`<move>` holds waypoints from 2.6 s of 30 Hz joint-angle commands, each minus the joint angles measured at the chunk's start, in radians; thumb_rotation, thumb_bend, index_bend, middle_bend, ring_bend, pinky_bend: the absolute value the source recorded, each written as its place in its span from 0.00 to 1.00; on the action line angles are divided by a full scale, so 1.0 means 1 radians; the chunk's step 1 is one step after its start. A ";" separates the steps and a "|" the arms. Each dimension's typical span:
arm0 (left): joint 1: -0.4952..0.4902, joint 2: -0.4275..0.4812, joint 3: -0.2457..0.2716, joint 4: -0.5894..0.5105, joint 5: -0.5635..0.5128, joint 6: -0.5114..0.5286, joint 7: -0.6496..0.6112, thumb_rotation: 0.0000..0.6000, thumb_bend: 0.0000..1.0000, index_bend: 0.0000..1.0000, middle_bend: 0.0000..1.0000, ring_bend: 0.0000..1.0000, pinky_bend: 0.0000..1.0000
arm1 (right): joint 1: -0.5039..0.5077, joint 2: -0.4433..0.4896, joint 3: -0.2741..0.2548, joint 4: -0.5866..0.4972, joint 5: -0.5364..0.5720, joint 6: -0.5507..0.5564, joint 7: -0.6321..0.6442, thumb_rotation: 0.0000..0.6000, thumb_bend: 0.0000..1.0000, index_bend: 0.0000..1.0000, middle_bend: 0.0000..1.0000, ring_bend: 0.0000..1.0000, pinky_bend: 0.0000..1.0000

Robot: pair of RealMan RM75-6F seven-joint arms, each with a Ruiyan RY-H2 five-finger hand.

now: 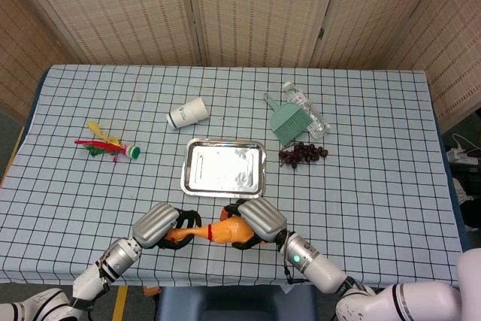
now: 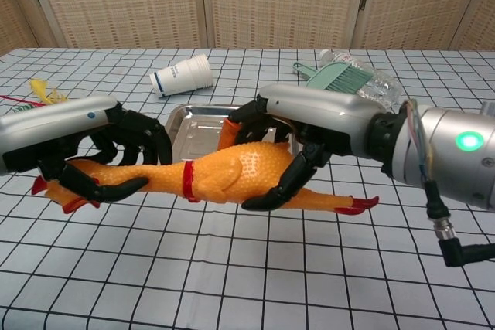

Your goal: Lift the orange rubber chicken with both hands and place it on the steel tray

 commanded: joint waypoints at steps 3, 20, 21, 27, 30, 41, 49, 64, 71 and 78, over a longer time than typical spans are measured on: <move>-0.001 0.001 -0.001 0.000 -0.002 -0.002 -0.002 1.00 0.74 0.82 0.72 0.63 0.93 | -0.009 0.008 -0.009 -0.021 0.008 0.017 -0.006 1.00 0.42 0.94 0.79 0.89 1.00; -0.003 0.010 0.000 -0.005 0.006 0.000 -0.017 1.00 0.74 0.82 0.72 0.63 0.93 | 0.020 0.134 -0.014 -0.075 0.021 -0.064 0.046 1.00 0.11 0.00 0.00 0.00 0.00; -0.004 0.011 0.000 -0.005 0.007 0.000 -0.017 1.00 0.74 0.82 0.72 0.63 0.93 | 0.021 0.135 -0.017 -0.073 0.022 -0.064 0.045 1.00 0.11 0.00 0.00 0.00 0.00; -0.006 0.017 -0.004 -0.015 0.005 -0.001 -0.012 1.00 0.74 0.82 0.72 0.63 0.93 | 0.036 0.131 -0.031 -0.059 0.051 -0.079 0.022 1.00 0.11 0.00 0.00 0.00 0.00; -0.007 0.017 -0.006 -0.021 0.006 0.001 -0.009 1.00 0.74 0.82 0.72 0.63 0.93 | 0.052 0.125 -0.045 -0.054 0.077 -0.095 -0.012 1.00 0.11 0.00 0.00 0.00 0.00; -0.006 0.028 -0.007 -0.040 0.009 0.007 0.001 1.00 0.74 0.82 0.72 0.63 0.93 | 0.008 0.041 -0.020 -0.034 0.002 0.032 0.030 1.00 0.34 0.92 0.73 0.81 0.99; -0.009 0.034 -0.007 -0.054 0.006 -0.001 0.002 1.00 0.74 0.82 0.72 0.63 0.93 | -0.024 0.023 -0.023 -0.019 -0.088 0.092 0.060 1.00 0.46 0.99 0.78 0.94 1.00; -0.027 0.035 -0.019 -0.042 0.000 -0.018 -0.037 1.00 0.73 0.82 0.72 0.63 0.93 | -0.020 0.152 -0.030 -0.031 -0.162 -0.012 0.240 1.00 0.05 0.00 0.00 0.00 0.00; -0.061 0.069 -0.034 -0.043 -0.046 -0.088 -0.117 1.00 0.73 0.82 0.72 0.63 0.93 | -0.061 0.279 -0.030 -0.071 -0.258 0.003 0.479 1.00 0.04 0.00 0.00 0.00 0.00; -0.102 0.060 -0.082 0.002 -0.103 -0.142 -0.200 1.00 0.73 0.82 0.72 0.63 0.93 | -0.125 0.398 -0.042 -0.034 -0.370 0.100 0.653 1.00 0.04 0.00 0.00 0.00 0.00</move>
